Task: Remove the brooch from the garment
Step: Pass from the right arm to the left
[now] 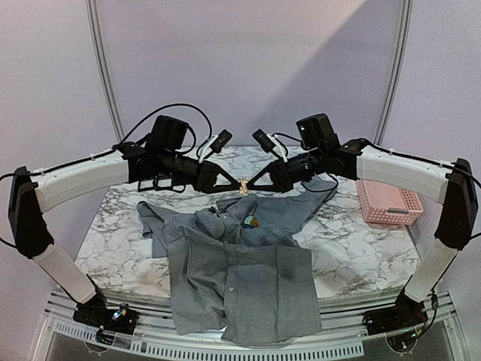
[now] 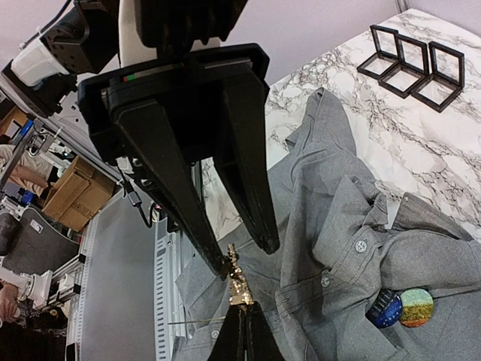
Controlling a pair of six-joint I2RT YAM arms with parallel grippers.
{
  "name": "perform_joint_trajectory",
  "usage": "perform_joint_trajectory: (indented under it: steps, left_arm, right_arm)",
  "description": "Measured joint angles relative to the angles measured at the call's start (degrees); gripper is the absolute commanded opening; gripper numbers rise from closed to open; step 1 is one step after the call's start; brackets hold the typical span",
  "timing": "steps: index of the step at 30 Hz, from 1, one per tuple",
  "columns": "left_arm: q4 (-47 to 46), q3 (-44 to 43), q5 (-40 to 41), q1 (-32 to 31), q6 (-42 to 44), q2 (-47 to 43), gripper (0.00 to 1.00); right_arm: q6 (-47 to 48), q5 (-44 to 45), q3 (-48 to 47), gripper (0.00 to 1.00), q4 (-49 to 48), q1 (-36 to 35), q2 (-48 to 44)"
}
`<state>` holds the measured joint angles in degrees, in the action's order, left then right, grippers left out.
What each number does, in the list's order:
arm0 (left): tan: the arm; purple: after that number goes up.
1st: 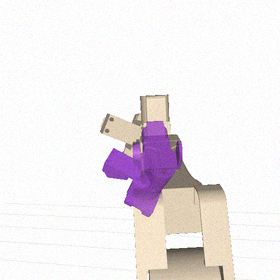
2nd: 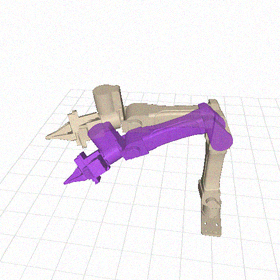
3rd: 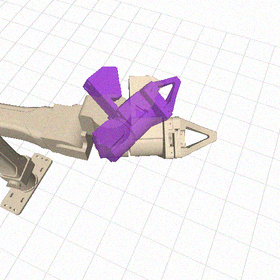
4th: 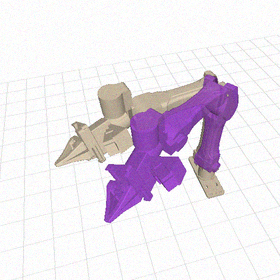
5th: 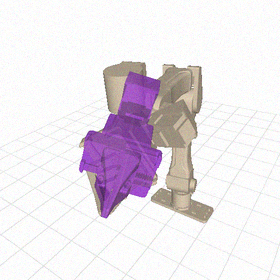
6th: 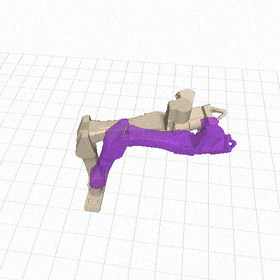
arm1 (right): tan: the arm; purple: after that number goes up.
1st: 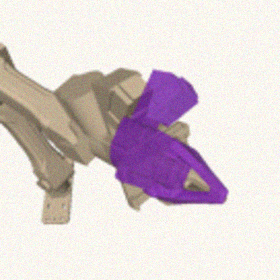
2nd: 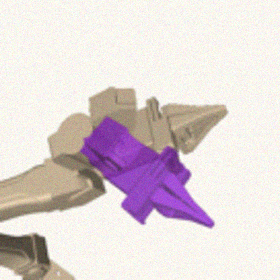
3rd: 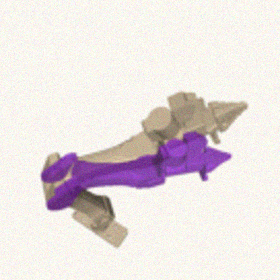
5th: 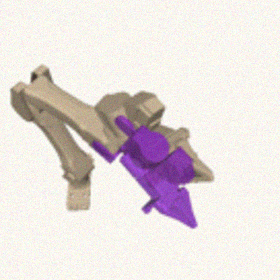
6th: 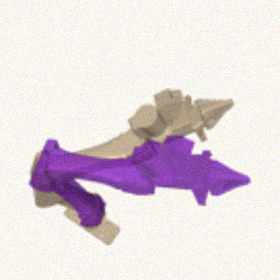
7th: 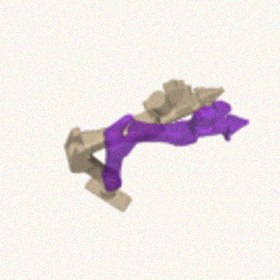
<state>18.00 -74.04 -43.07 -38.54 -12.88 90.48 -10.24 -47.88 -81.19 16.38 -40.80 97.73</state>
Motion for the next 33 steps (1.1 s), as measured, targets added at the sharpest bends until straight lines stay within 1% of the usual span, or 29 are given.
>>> perform_joint_trajectory:
  steps: [2, 11, 13, 15, 21, 22, 25, 26, 28, 31, 33]
  left_arm:
    - [0.1, -0.1, 0.0, 0.0, 0.0, 0.0, 0.23]
    - [0.2, -0.2, -0.4, -0.2, 0.0, 0.4, 0.09]
    - [0.3, -0.3, -0.5, -0.3, 0.0, 0.4, 0.03]
    - [0.3, -0.4, -0.8, -0.4, -0.1, 0.4, 0.00]
    - [0.4, -0.6, -1.4, -0.4, 0.0, 0.7, 0.00]
    - [0.3, -0.6, -1.5, -0.4, -0.1, 0.7, 0.00]
    - [0.0, -0.6, -1.7, -0.4, -0.7, 0.7, 0.00]
    - [-0.6, -0.5, -2.2, -0.4, -1.0, 0.7, 0.00]
    - [-2.7, 0.3, -2.9, -0.4, -2.1, 0.6, 0.00]
    - [-6.8, 2.4, -4.8, 0.1, -4.7, 0.0, 0.00]
    - [-9.2, 3.5, -6.0, 0.8, -6.3, -0.6, 0.00]
  right_arm:
    - [0.0, -0.4, 0.0, 0.00, 0.0, 0.0, 0.1]
    - [0.0, -0.6, -0.7, 0.00, 0.4, -0.2, 1.0]
    - [0.0, -0.7, -0.7, 0.00, 0.4, -0.2, 1.0]
    - [0.1, -0.6, -0.7, 0.00, 0.4, -0.2, 1.0]
    - [0.5, -0.7, -0.7, 0.00, 0.8, -0.2, 1.0]
    - [0.5, -0.7, -0.7, 0.02, 0.8, -0.2, 1.0]
    - [0.2, -0.3, -0.5, 0.18, 0.4, -0.2, 1.0]
    - [-0.2, 0.0, -0.3, 0.28, -0.3, -0.2, 1.0]
    - [-0.7, 0.9, 1.0, 0.39, -2.4, -0.3, 0.4]
    - [-1.7, 2.9, 3.7, 0.48, -5.7, -0.4, -1.2]
    - [-2.9, 4.0, 5.5, 0.51, -7.7, -0.3, -2.8]
